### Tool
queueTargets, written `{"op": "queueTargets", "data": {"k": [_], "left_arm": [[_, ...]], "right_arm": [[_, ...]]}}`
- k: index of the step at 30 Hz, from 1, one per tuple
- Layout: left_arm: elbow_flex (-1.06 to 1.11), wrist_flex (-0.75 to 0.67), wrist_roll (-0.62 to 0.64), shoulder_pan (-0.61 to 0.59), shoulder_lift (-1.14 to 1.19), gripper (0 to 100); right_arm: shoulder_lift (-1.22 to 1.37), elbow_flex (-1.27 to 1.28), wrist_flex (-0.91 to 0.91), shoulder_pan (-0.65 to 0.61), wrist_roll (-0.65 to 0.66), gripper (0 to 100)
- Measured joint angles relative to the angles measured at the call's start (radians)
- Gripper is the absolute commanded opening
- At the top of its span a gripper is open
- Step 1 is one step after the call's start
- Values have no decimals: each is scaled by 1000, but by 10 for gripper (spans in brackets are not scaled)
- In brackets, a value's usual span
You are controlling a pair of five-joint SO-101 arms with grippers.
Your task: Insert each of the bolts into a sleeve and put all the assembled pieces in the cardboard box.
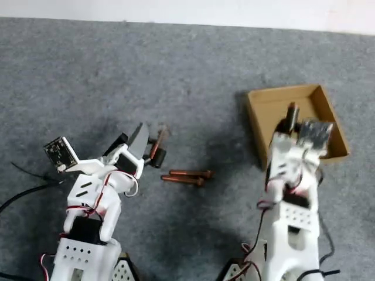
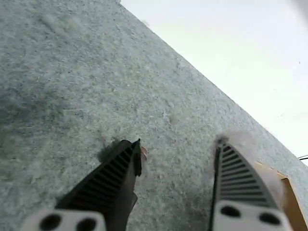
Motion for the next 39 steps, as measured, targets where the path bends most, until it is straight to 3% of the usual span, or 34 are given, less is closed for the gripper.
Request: {"op": "queueTargets", "data": {"k": [6, 18, 23, 25, 31, 35, 39], "left_arm": [[0, 0, 0, 0, 0, 231], [38, -34, 0, 0, 0, 231], [61, -89, 0, 0, 0, 231], [61, -95, 0, 0, 0, 231], [61, -97, 0, 0, 0, 231], [61, -97, 0, 0, 0, 231], [61, -97, 0, 0, 0, 231]], "right_arm": [[64, -224, 121, -6, 60, 4], [770, -618, 126, 87, 95, 4], [942, -709, 126, 140, 95, 5], [961, -712, 126, 153, 95, 36], [965, -721, 126, 158, 100, 275], [965, -738, 133, 158, 100, 286], [884, -738, 269, 158, 100, 286]]}}
